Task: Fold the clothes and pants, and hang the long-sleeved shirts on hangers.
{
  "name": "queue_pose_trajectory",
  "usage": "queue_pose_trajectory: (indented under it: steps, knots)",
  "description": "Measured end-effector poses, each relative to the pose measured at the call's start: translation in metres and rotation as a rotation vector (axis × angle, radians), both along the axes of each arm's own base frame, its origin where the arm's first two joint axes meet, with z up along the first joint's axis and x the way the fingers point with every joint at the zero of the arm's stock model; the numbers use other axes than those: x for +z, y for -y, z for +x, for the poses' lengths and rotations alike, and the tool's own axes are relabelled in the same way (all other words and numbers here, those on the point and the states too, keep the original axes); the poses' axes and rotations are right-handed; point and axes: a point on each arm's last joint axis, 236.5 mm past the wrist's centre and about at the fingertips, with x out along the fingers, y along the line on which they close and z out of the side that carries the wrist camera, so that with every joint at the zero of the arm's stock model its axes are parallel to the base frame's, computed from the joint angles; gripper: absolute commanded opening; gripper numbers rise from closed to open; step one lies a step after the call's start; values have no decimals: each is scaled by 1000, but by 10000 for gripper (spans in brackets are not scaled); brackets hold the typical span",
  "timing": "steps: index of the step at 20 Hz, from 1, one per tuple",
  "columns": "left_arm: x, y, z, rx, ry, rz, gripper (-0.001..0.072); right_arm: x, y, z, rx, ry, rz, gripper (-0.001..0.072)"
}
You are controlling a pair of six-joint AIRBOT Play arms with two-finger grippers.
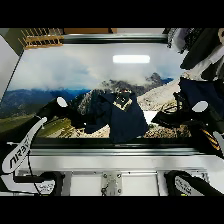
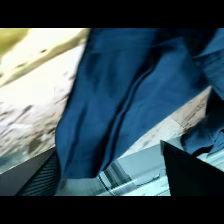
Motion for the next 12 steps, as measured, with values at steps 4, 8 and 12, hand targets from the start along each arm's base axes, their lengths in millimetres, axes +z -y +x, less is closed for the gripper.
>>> queue_pose_trajectory:
  steps: [4, 8, 12]
  knots:
    - [-2, 12, 18, -34, 35, 9, 8, -8, -5, -3, 12, -22, 4, 515]
    - [10, 16, 33, -44, 61, -4, 9, -31, -30, -7, 45, -65, 20, 515]
    - [14, 13, 40, -31, 64, -8, 9, -56, -57, -6, 74, -89, 26, 515]
